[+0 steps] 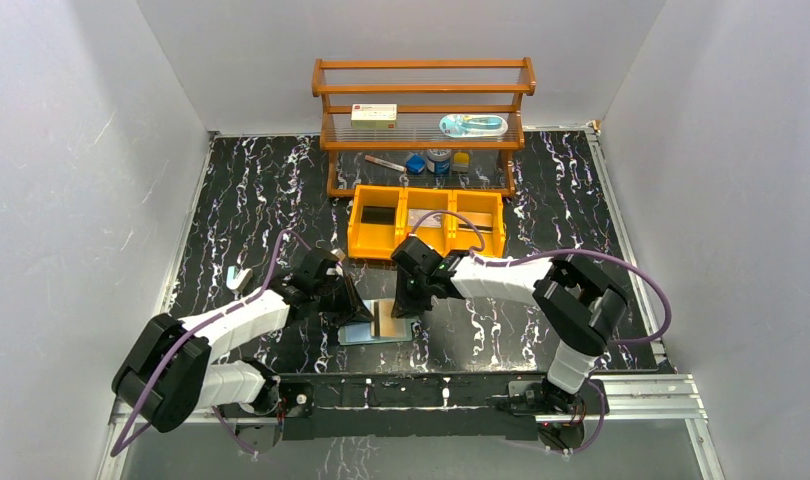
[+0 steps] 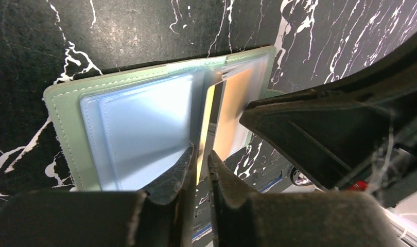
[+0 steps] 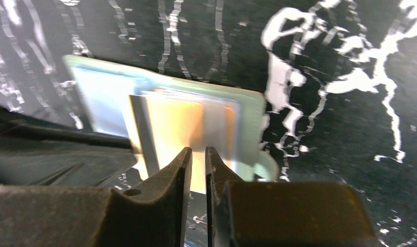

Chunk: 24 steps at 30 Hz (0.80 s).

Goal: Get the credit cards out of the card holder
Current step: Remove the credit card from the card holder.

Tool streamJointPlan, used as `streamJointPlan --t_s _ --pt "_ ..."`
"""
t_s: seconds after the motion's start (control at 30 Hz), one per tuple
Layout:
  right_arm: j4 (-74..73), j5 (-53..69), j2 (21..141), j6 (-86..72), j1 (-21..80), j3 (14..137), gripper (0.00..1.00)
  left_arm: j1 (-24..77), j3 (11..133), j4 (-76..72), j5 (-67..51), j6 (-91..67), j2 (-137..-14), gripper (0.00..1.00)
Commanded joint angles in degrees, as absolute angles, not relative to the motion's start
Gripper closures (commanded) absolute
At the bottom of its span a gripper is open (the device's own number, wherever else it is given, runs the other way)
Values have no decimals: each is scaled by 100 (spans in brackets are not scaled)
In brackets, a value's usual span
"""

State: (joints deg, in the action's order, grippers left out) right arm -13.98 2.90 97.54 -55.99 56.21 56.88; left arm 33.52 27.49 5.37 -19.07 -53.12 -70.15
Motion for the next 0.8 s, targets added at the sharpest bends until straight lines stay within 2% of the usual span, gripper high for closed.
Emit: streamJointPlan --t_s 0.0,0.17,0.43,0.63,0.7,0.77 --pt "-1808 18 9796 -5687 5579 5687 77 3367 2847 451 -2017 -5344 -6836 85" --pt "-1442 375 9919 -5819 5578 5443 77 3371 2735 -6 -2364 -5486 -6991 76" --pt "-1489 294 9914 -5932 5574 5388 79 3371 2796 300 -2277 -5545 -7260 71" --pt "-1551 275 9940 -5977 5570 5414 80 3368 2825 1002 -1737 -5301 -6871 47" --pt "-1547 259 9929 -5971 5558 5405 80 3369 2827 992 -1738 -5191 -6872 43" --pt "-1534 256 9900 -5957 5546 5389 80 3366 2868 879 -1910 -5141 -7043 43"
